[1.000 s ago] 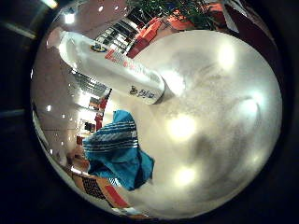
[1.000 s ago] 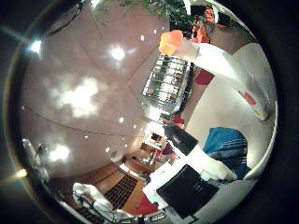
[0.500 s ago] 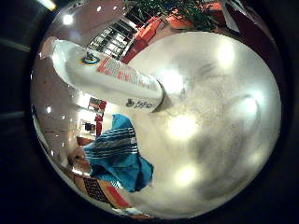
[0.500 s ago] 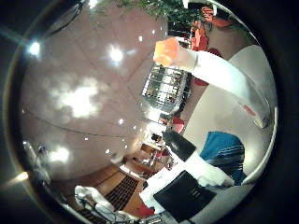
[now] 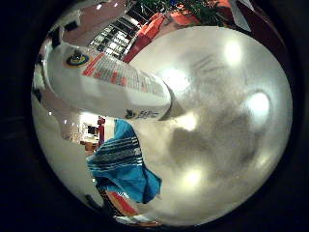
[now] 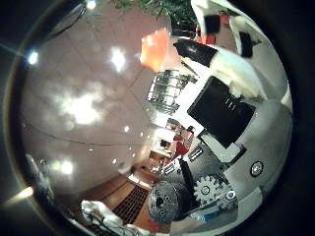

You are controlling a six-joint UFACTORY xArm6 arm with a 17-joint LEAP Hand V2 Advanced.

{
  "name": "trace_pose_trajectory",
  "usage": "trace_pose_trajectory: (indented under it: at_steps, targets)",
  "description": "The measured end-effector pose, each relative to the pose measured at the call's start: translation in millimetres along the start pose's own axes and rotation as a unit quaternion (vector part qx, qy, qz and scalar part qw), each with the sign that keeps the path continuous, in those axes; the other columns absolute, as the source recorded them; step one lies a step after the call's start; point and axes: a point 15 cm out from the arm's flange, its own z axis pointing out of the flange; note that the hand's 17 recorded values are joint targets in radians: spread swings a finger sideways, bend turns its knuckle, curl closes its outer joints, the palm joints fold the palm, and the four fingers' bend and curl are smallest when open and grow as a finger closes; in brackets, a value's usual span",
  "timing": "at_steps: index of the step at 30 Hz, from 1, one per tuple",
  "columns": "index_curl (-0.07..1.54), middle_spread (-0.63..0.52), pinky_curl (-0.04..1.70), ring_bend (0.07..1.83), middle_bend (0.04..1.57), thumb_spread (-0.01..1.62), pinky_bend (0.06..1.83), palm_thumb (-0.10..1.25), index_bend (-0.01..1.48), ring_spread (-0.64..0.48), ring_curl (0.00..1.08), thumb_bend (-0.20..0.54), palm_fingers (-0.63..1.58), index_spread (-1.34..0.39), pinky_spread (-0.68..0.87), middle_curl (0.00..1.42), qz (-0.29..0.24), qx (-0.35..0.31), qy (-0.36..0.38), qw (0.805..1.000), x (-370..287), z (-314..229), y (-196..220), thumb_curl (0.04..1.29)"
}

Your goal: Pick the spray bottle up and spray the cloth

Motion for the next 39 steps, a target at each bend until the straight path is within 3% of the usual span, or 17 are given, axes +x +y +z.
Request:
trace_pose_trajectory:
  at_steps: [9, 13, 18, 21, 23, 28, 33, 39]
  targets:
    - [0.77, -0.13, 0.64, 1.21, 1.06, 0.95, 1.1, 1.02, 0.7, -0.21, 0.58, -0.018, 1.11, -0.32, -0.36, 0.7, -0.002, 0.004, 0.001, 1.0, 0.4, -2.9, -2.5, 0.58]
    - [0.81, -0.14, 0.66, 1.22, 1.05, 0.91, 1.09, 0.91, 0.63, -0.22, 0.59, -0.038, 1.04, -0.34, -0.36, 0.7, -0.003, 0.006, 0.001, 1.0, 0.3, -4.6, -3.5, 0.58]
    - [0.82, -0.18, 0.71, 1.26, 0.96, 0.9, 1.13, 0.85, 0.37, -0.24, 0.61, -0.026, 0.69, -0.37, -0.4, 0.71, -0.007, 0.003, -0.004, 1.0, -4.8, -4.4, -2.8, 0.57]
    - [0.82, -0.2, 0.73, 1.28, 0.91, 0.95, 1.13, 0.83, 0.29, -0.24, 0.62, -0.027, 0.52, -0.37, -0.41, 0.73, -0.014, 0.0, -0.011, 1.0, -12.8, -4.4, -2.3, 0.55]
    - [0.81, -0.18, 0.74, 1.23, 0.83, 1.01, 1.06, 0.8, 0.28, -0.24, 0.62, -0.03, 0.28, -0.34, -0.38, 0.72, -0.018, -0.002, -0.013, 1.0, -15.9, -4.8, -1.5, 0.53]
    - [0.7, -0.09, 0.69, 1.02, 0.65, 1.03, 0.87, 0.71, 0.26, -0.15, 0.55, -0.032, 0.03, -0.27, -0.04, 0.64, -0.024, -0.005, -0.014, 1.0, -17.9, -4.8, -0.2, 0.48]
    - [0.57, 0.03, 0.56, 0.79, 0.49, 1.03, 0.73, 0.68, 0.23, 0.02, 0.44, -0.027, 0.01, -0.21, 0.32, 0.52, -0.027, -0.005, -0.023, 0.999, -21.5, -6.0, 0.6, 0.44]
    - [0.47, 0.08, 0.45, 0.66, 0.37, 1.03, 0.63, 0.67, 0.17, 0.12, 0.37, -0.027, 0.07, -0.18, 0.42, 0.43, -0.009, -0.001, -0.018, 1.0, -9.5, -11.1, 9.8, 0.42]
